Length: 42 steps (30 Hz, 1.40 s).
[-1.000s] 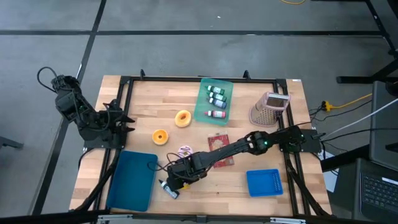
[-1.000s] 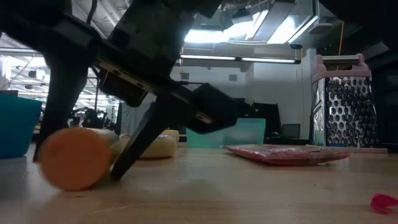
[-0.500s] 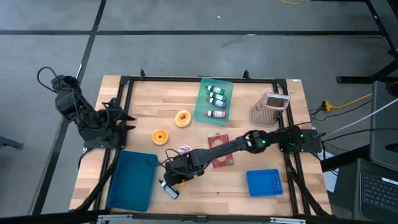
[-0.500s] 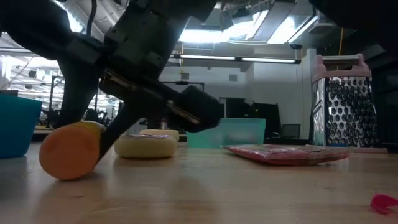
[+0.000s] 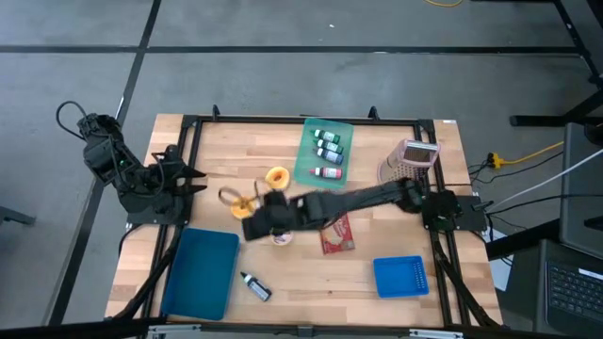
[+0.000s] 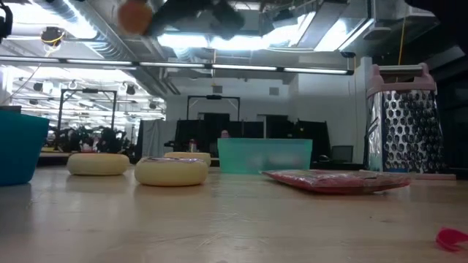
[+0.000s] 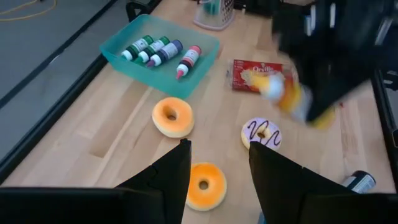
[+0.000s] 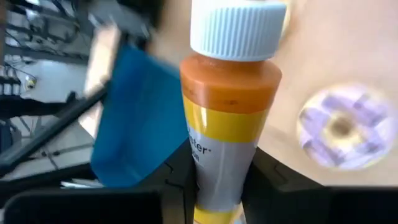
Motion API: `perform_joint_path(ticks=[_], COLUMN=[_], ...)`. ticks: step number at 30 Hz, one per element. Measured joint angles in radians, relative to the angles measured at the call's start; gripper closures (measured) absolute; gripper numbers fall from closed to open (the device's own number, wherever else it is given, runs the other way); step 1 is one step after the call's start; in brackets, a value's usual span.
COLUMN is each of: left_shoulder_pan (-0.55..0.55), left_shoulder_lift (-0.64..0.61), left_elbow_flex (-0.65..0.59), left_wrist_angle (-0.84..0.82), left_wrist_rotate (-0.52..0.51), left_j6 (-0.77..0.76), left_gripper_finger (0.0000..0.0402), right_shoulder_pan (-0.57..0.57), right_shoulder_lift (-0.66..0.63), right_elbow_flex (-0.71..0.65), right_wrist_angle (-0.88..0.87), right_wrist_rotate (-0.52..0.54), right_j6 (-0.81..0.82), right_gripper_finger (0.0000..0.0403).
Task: Pick & Place Food Item
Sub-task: Put the yellow food coloring into the green bin
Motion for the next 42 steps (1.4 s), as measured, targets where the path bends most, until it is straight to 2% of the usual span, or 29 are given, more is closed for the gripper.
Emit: perform_joint_path(ticks=[4,9,15,18,23,29,33,42], left_shoulder_pan=[0.000,0.000,0.002,0.002,0.011,0.074,0.123,0.202], left_shoulder_lift=[0.000,0.000,0.000,0.000,0.000,0.000,0.000,0.000], left_elbow_flex=[0.000,0.000,0.000,0.000,0.000,0.000,0.000,0.000], left_wrist_angle=[0.000,0.000,-0.010,-0.019,-0.082,-0.153,-0.154,-0.153], left_wrist_rotate=[-0.017,-0.053,-0.107,-0.152,-0.242,-0.263,-0.265,-0.264], left_j6=[0.000,-0.004,-0.048,-0.082,-0.198,-0.298,-0.299,-0.332], left_gripper_finger=[0.0245,0.0245,0.0245,0.0245,0.0245,0.0245,0.0245,0.0245], right_shoulder_pan=[-0.072,-0.204,-0.369,-0.453,-0.574,-0.664,-0.679,-0.685], right_shoulder_lift=[-0.090,-0.174,-0.192,-0.189,-0.174,-0.161,-0.161,-0.160], right_elbow_flex=[0.001,0.001,0.001,0.001,0.001,-0.057,-0.172,-0.523], right_wrist_angle=[-0.124,-0.327,-0.532,-0.576,-0.599,-0.612,-0.558,-0.365], right_wrist_rotate=[0.025,-0.005,-0.062,-0.089,-0.108,-0.144,-0.150,-0.181], right_j6=[-0.164,-0.443,-0.808,-0.999,-1.246,-1.420,-1.500,-1.627], right_gripper_finger=[0.0316,0.0316,0.0315,0.0315,0.0314,0.0314,0.0314,0.0314])
